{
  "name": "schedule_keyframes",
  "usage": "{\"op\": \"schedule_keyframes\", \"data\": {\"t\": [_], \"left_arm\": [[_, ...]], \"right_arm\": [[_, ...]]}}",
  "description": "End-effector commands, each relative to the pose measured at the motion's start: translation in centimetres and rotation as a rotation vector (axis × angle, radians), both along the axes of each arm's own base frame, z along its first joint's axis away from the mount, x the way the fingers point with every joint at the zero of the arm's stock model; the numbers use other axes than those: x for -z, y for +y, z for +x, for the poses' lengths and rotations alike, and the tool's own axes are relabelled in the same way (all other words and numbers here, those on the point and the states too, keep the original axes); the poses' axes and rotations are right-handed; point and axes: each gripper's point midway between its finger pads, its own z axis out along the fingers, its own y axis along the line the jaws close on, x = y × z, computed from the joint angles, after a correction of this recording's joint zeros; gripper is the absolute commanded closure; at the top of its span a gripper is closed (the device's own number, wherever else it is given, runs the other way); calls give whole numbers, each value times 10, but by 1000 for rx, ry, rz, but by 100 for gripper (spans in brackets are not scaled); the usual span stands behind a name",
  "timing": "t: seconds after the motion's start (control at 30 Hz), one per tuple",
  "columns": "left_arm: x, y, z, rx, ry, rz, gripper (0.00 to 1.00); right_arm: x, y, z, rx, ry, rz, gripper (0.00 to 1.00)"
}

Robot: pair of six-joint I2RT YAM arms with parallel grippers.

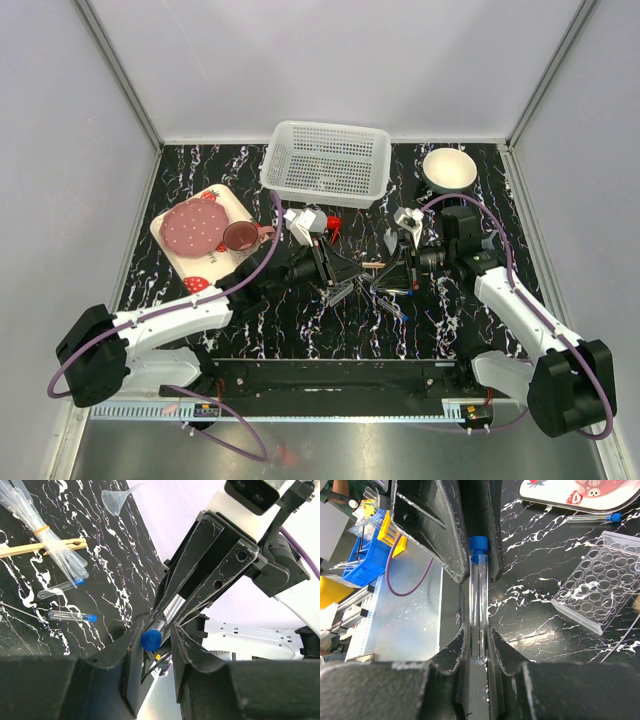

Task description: Organize the chemistry lab equipment

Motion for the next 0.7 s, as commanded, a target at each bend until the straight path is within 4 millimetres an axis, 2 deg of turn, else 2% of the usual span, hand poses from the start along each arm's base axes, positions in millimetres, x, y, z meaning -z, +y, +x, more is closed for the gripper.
{"op": "schedule_keyframes", "data": {"t": [0.0,0.1,0.2,0.27,0.3,0.33,0.37,0.43,0.47,0.5,0.57,0.6,0.67], "left_arm": [[-28,-1,-5,24,-67,-63,73],[-30,-1,-6,32,-76,-69,85],[-29,1,-6,28,-72,-62,89],[-26,4,-4,9,-75,-48,90],[-19,7,-3,-3,-62,-17,90],[-18,11,-2,-16,-66,-4,91],[-15,16,2,-42,-74,21,91],[-3,32,6,-86,-59,89,91],[2,40,12,-125,-71,128,90],[15,52,16,-154,-48,190,90],[16,70,26,-225,-82,238,90],[28,83,27,-251,-62,307,90],[34,98,37,-309,-87,379,89]], "right_arm": [[-3,0,2,-3,-17,16,89],[-3,0,2,-2,-19,16,87],[-2,0,2,-1,-18,14,79],[-2,-1,2,3,-28,12,56],[-2,-2,3,15,-25,5,46],[-2,-3,6,27,-36,-2,28],[-2,-5,9,44,-54,-15,22],[-2,-14,15,78,-95,-38,14],[-3,-18,19,100,-129,-54,12],[-1,-23,19,115,-129,-76,10],[2,-37,31,179,-213,-131,6],[7,-42,31,201,-213,-161,5],[14,-54,38,252,-267,-220,4]]}}
